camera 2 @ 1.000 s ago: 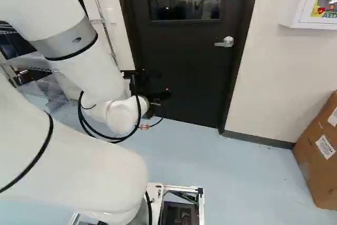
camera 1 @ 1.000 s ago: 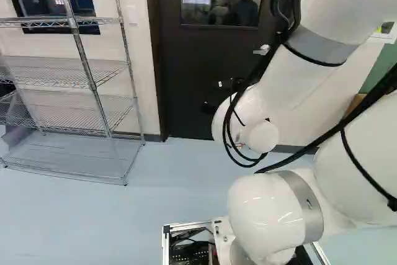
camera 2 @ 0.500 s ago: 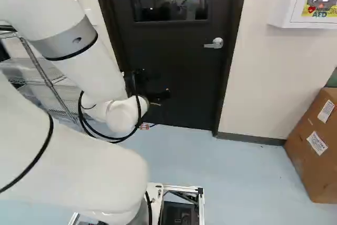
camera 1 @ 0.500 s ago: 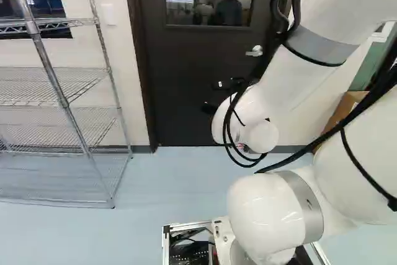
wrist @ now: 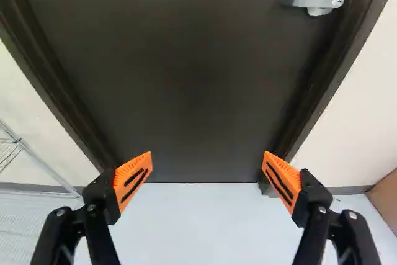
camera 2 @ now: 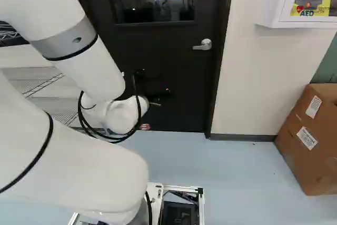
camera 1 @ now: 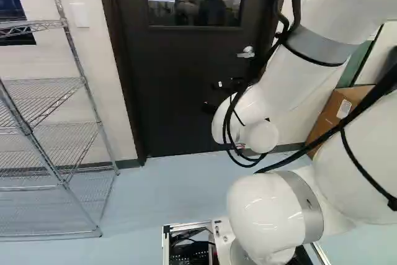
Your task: Open the door and move inside
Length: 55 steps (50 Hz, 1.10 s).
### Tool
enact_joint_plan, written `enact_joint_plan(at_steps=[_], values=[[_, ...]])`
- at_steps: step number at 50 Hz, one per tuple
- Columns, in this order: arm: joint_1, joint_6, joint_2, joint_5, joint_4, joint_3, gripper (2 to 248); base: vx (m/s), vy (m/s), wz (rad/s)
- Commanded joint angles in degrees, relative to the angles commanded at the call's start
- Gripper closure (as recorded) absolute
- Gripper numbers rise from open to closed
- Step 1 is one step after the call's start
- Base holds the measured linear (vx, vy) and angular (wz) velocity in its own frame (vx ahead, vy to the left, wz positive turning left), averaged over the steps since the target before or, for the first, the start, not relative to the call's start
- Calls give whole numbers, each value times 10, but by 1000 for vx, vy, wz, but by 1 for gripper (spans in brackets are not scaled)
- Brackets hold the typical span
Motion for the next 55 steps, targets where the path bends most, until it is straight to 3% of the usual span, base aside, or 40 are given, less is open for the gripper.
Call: enact_joint_plan(at_steps=[55], values=[[0,0,0,0,0,0,3,118,-9,-227]])
